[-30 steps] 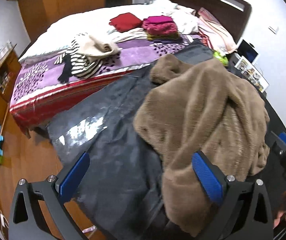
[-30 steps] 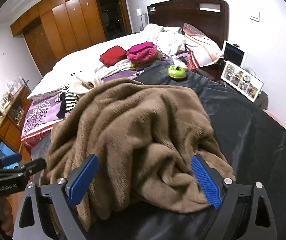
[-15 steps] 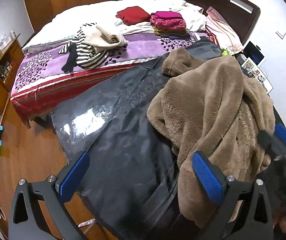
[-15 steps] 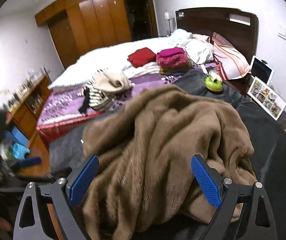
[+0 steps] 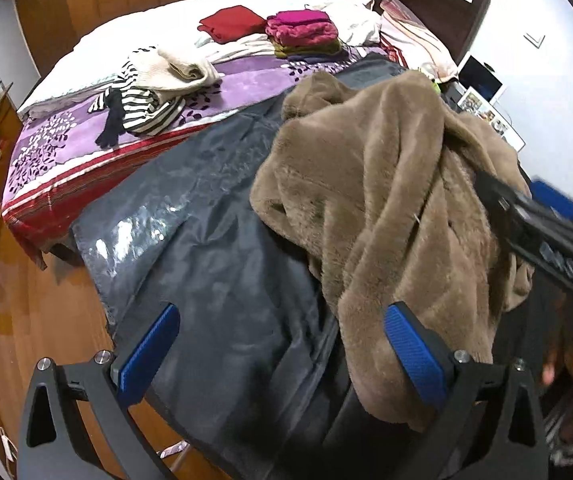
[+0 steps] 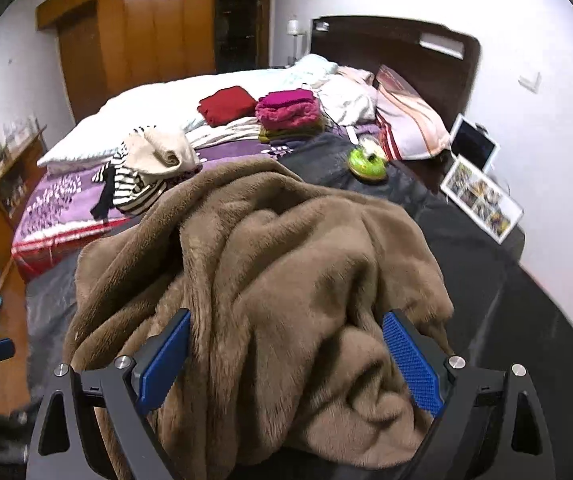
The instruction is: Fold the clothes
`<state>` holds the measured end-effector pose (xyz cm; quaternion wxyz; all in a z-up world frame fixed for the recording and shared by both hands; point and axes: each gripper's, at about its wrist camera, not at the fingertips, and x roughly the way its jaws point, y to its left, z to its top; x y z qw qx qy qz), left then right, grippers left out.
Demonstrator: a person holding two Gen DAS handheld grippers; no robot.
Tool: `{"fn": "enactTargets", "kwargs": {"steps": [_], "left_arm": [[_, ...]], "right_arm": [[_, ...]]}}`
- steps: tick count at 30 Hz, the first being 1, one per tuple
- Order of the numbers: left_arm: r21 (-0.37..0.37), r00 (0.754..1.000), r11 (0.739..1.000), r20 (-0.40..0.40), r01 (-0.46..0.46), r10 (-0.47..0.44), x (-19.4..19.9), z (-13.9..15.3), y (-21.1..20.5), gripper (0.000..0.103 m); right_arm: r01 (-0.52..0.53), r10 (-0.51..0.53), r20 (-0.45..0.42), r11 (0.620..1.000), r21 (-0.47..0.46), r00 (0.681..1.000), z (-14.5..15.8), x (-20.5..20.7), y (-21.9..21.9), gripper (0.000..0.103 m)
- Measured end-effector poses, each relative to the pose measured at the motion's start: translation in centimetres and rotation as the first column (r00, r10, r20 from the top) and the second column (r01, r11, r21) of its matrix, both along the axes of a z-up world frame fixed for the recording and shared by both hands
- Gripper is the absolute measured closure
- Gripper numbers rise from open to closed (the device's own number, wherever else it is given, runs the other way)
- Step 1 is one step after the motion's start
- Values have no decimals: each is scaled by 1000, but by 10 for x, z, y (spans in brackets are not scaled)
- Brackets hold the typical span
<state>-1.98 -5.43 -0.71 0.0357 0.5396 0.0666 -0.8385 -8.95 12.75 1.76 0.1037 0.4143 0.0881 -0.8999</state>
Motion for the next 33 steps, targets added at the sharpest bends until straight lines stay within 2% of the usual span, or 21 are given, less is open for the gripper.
{"fn": "enactTargets", "kwargs": {"steps": [6,9,13,18,22,26,30,33], "left_arm": [[-12,1000,1000,16,8,-8,8,-3,2,0],[-23,1000,1000,18,16,-15,10,-3,5,0],[-24,999,999,27,28,-27,10,-5,8,0],[-11,997,998,23,67,-67,4,-6,21,0],[-6,993,993,12,121,-121,1,-2,40,0],[-17,985,985,0,172,-172,2,4,59,0],[-28,978,978,-2,208,-208,10,6,76,0],[-38,973,972,4,230,-230,19,5,89,0]], "right_arm": [[-31,31,-5,993,112,999,-15,-38,-29,8],[55,-49,-43,989,137,998,-18,-49,-20,8],[213,-191,-183,971,109,965,1,-38,11,8],[373,-305,-424,924,86,853,47,5,59,8],[491,-404,-513,870,41,757,79,45,103,8],[596,-515,-516,803,-9,685,94,87,160,8],[690,-624,-473,722,-46,621,91,139,214,8],[738,-684,-432,672,-62,587,90,182,252,8]]}}
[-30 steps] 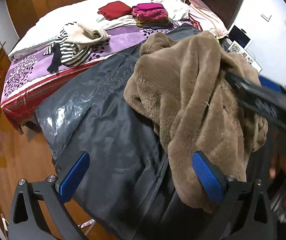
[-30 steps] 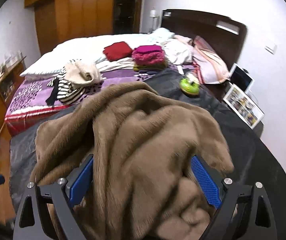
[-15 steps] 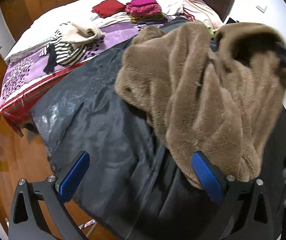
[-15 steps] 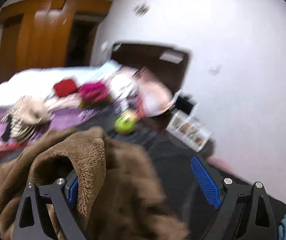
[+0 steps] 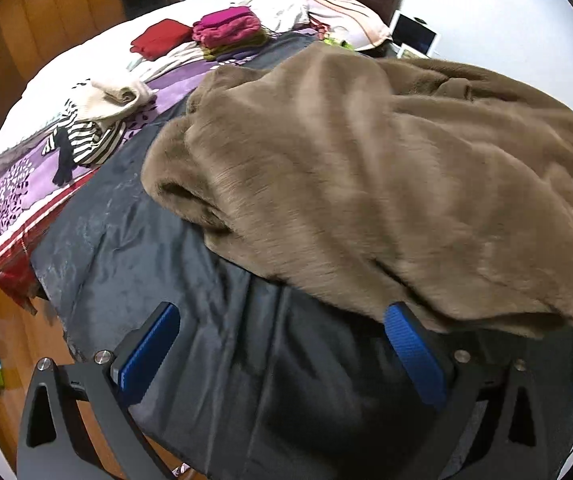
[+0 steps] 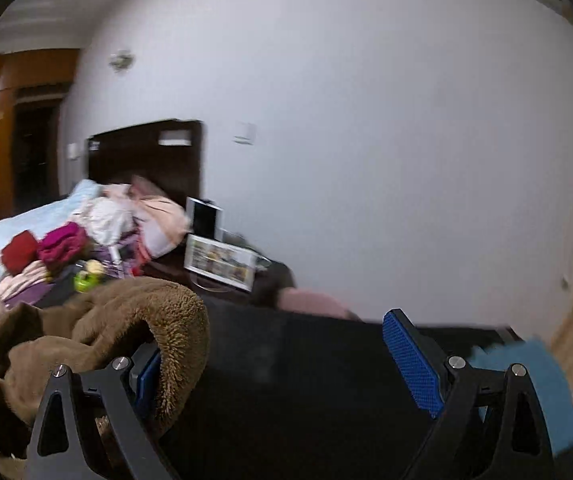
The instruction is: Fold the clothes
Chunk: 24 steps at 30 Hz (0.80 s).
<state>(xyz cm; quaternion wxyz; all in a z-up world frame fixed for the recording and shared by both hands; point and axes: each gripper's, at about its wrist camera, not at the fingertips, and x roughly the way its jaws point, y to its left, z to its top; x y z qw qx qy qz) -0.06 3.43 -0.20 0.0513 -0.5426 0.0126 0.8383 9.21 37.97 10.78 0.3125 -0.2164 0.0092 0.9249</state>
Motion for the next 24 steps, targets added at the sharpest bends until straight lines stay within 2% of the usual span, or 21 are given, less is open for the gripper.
{"fn": "enactTargets", "kwargs": {"steps": [8,13,17,20,22,24], "left_arm": [[-43,994,993,-1,112,-112,37,5,42,0],[-46,981,980,3,195,-195,67,8,72,0],[-24,973,973,22,231,-230,83,7,85,0],[-21,975,975,30,223,-222,92,6,86,0],[-23,977,977,32,213,-213,99,6,84,0],[-26,979,979,35,201,-200,105,6,82,0]], "right_arm": [[121,-114,109,991,-56,987,-27,103,62,8],[164,-132,235,979,-122,963,-51,162,97,8],[139,-60,312,962,-237,948,-68,194,119,8],[83,46,297,910,-406,954,-82,217,130,8],[61,83,284,885,-462,955,-86,227,131,8],[31,115,270,875,-483,956,-86,238,128,8]]}}
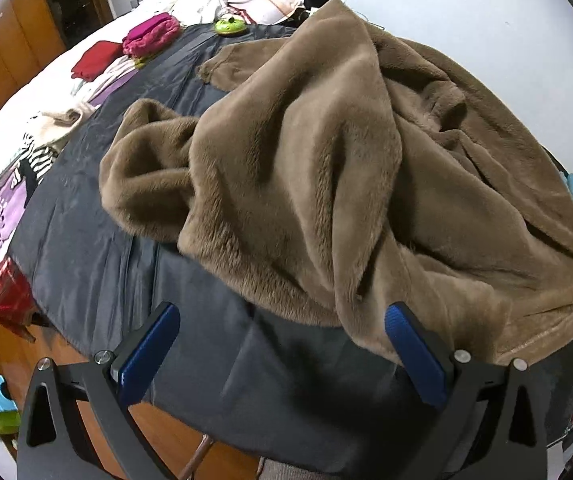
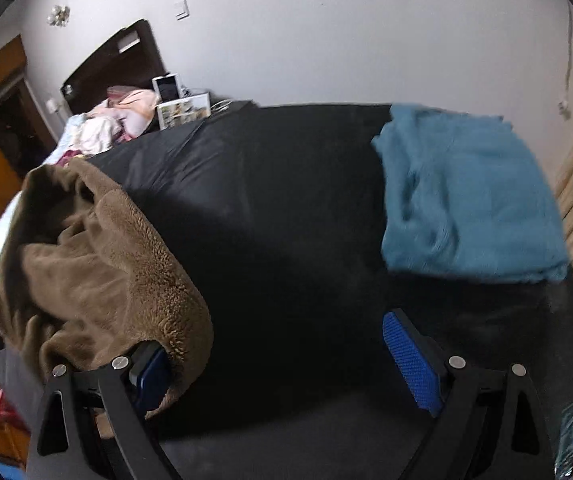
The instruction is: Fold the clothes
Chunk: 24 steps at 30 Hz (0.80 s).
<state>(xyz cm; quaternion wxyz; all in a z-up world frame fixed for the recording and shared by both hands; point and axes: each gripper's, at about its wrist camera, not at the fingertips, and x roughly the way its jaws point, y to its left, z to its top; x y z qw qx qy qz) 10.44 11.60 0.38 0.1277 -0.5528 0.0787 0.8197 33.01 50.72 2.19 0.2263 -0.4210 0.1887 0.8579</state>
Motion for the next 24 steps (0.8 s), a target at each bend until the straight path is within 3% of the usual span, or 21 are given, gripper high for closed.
{"fn": "enactTargets", "kwargs": {"steps": [6,13,16,19,24], "left_arm": [[-3,1000,1000,14,-17,17,5,0,-10,0],[42,999,999,-21,-33,33,-38,15,-21,0],[61,999,998,-37,-17,19,-67,21,-28,0],[66,999,998,-43,19,-17,-95,27,-38,0],[79,998,996,-59,38,-33,-142,34,-74,0]], "right_arm": [[-46,37,-80,993,-106,996,8,5,-12,8],[-69,54,-129,991,-114,990,32,-2,-44,8],[-139,108,-162,971,-193,981,31,-27,-74,8],[-207,173,-176,957,-201,969,31,-68,-113,8],[-345,293,-240,913,-216,925,44,-166,-171,8]]}}
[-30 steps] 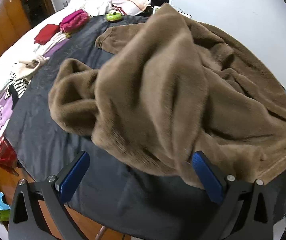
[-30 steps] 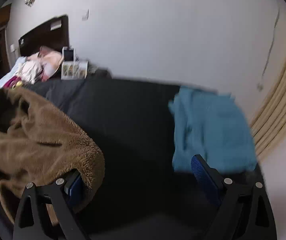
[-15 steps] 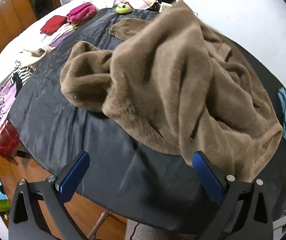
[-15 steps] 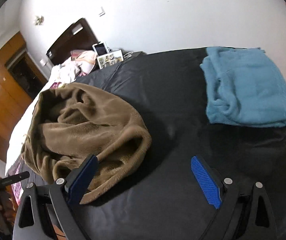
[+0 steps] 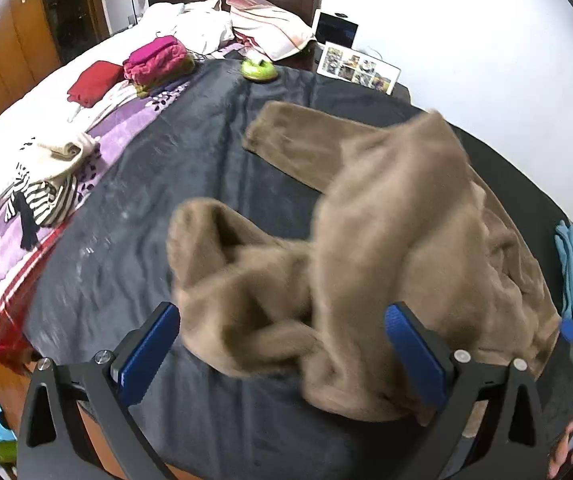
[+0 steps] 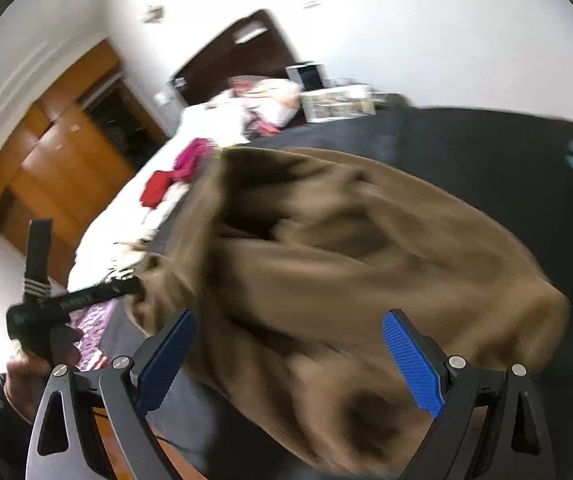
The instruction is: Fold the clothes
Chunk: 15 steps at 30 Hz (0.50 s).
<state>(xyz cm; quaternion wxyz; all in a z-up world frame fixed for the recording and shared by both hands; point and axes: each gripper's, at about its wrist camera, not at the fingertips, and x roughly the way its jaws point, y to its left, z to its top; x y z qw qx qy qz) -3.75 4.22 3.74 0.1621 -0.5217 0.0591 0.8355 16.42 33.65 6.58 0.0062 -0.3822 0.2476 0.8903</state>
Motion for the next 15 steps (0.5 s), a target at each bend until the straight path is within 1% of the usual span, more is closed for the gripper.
{"fn": "enactTargets", "kwargs": {"steps": [2,6,7,8,9,10,11,12,13,15], "left_arm": [[-1,1000,1000,-1,-11,11,-19,0,-16,0],[-5,999,999,6,-34,34,-49,0,-41,0],[-5,999,999,10,-36,36,-55,-1,-44,0],[-6,999,999,13,-37,37,-60,-2,-48,0],[-5,999,999,18,-35,36,-66,-3,-49,0],[-3,999,1000,22,-29,29,-69,-4,-49,0],[-2,999,1000,26,-21,21,-72,-5,-47,0],[0,999,1000,30,-13,13,-74,-7,-46,0],[-1,999,1000,34,-2,3,-76,-8,-43,0],[0,999,1000,39,25,-25,-80,-9,-34,0]], "right_arm": [[-19,19,-11,1000,-1,1000,-1,-41,-16,8],[-34,34,24,999,10,999,-20,-122,-44,8],[-47,47,36,999,2,998,-26,-136,-50,9],[-57,57,58,998,1,997,-32,-146,-58,13],[-67,67,86,998,3,994,-38,-156,-66,37],[-85,86,111,996,-12,990,-45,-160,-73,72],[-102,105,122,994,-32,987,-49,-160,-78,79],[-123,128,122,992,-41,984,-51,-157,-83,84],[-161,164,117,986,-35,979,-50,-149,-90,87],[-249,250,111,968,-23,962,-48,-131,-107,88]]}}
